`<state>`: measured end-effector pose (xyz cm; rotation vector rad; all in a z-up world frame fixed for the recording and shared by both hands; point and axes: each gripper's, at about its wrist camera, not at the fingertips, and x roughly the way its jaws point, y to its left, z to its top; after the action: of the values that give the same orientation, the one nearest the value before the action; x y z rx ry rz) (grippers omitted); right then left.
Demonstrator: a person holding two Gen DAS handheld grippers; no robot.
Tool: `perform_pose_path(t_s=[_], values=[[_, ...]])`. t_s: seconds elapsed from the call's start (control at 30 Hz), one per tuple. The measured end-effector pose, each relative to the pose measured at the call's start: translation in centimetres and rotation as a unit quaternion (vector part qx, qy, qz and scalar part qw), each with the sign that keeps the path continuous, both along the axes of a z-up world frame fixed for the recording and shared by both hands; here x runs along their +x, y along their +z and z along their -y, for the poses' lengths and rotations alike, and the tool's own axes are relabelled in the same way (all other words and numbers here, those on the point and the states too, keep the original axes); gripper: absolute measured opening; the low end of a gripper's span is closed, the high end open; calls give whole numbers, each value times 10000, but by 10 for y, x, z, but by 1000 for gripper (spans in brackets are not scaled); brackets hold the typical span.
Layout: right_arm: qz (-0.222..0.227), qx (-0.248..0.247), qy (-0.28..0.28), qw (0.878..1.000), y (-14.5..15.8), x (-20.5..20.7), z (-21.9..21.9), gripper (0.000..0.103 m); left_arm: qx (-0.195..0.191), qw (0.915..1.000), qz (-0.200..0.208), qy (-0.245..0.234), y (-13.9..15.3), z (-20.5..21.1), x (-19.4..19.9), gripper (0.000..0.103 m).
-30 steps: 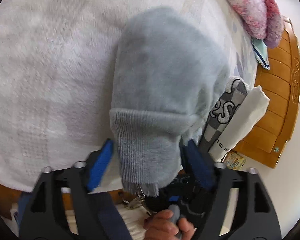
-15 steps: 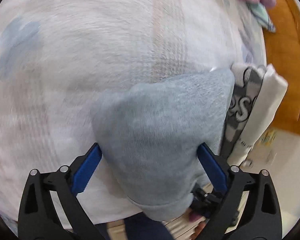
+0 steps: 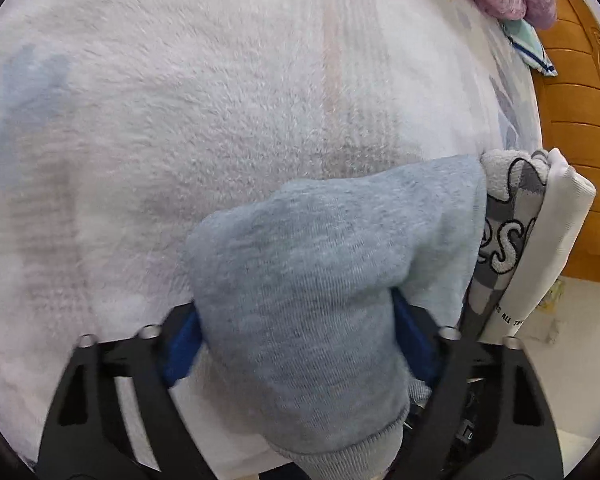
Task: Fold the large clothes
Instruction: 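Carry the hoodie bundle with both tools toward the stack of folded clothes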
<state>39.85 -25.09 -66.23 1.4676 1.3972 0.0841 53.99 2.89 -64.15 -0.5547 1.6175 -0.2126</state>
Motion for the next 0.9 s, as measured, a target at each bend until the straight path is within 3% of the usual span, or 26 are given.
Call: perform_pose_path(t_s=[0.07,0.2,0.53,0.77,0.9], values=[[82,-195,169,9996,16,7,1,27,-23,9999,118,88,13,-3,-4,67],[409,-453,447,9971,56,24,1,27,-298,9983,370,335,50,-10,-11,64],[1435,-569,799,9848,181,37,-18,26,-585,9876,1391,431,191,-39,-29,63],[1993,-383,832,9756,251,40,-2,26,-680,9747,2066,521,284,-19,-39,63],[2362,-326,772,9681,294,52,46,26,-832,9659,2411,453,331,27,-29,63]])
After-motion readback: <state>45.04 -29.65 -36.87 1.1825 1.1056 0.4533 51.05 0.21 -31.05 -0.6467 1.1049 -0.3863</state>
